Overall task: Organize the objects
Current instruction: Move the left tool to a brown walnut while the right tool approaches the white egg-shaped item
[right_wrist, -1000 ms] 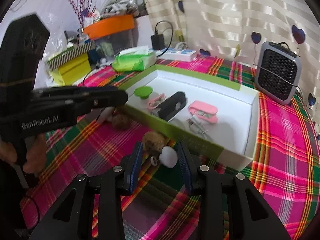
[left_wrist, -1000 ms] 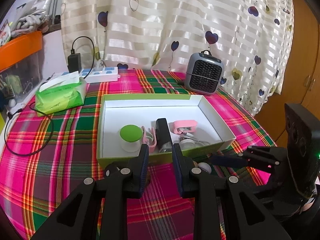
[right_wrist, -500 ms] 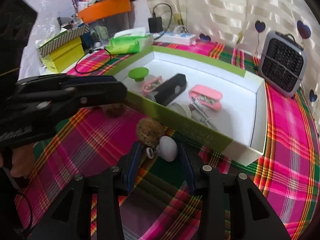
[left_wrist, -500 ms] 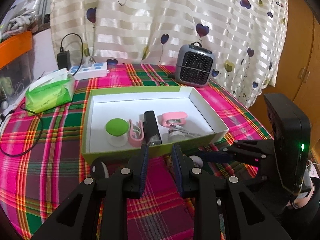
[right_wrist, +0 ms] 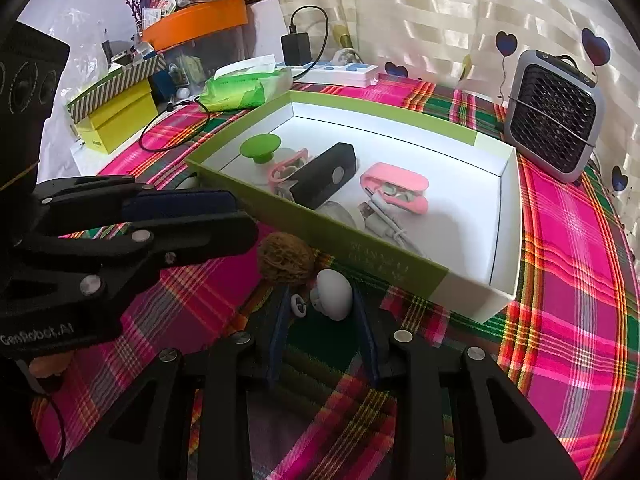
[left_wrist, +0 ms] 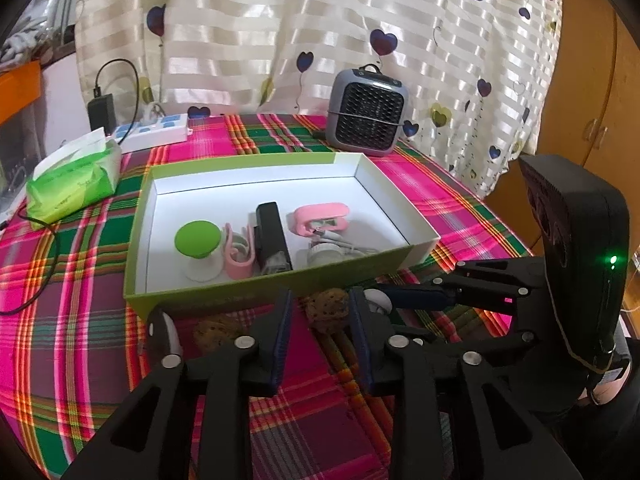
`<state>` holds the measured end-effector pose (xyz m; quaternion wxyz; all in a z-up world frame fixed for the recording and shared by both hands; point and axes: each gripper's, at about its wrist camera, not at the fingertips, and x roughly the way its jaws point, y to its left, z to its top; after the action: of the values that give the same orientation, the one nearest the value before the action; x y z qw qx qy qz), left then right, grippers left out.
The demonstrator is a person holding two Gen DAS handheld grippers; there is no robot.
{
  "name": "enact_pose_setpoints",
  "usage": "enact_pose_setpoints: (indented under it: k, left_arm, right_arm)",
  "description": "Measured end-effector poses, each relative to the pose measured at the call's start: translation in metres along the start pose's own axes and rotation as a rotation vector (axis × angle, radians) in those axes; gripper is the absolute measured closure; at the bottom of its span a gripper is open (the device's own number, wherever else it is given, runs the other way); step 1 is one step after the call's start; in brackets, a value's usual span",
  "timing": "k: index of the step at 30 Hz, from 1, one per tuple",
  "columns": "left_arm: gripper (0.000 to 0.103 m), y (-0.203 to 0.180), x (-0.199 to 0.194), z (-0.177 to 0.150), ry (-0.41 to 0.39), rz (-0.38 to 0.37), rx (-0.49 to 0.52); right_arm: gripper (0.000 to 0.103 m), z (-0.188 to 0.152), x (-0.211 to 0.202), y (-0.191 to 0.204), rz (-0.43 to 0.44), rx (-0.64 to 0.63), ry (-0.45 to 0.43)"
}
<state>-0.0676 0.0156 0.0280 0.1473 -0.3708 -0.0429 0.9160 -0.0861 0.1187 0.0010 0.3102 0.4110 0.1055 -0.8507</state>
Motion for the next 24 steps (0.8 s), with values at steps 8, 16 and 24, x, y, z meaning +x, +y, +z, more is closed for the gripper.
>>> enact_pose_setpoints:
  k: [8, 16, 24]
  left_arm:
    - [0.072, -0.005, 0.013, -0.005, 0.038, 0.002, 0.023]
    - [0.071, -0.004, 0.019, -0.005, 0.043, 0.011, 0.012]
    - [0.071, -0.003, 0.03, -0.002, 0.085, -0.002, -0.02]
  right_arm:
    - [0.07, -0.001, -0.001, 0.0, -0.004, -0.005, 0.002]
    - [0.07, -0.003, -0.002, 0.001, -0.008, -0.015, 0.003]
    - [0.07, -0.005, -0.005, -0.003, -0.024, -0.024, 0.01]
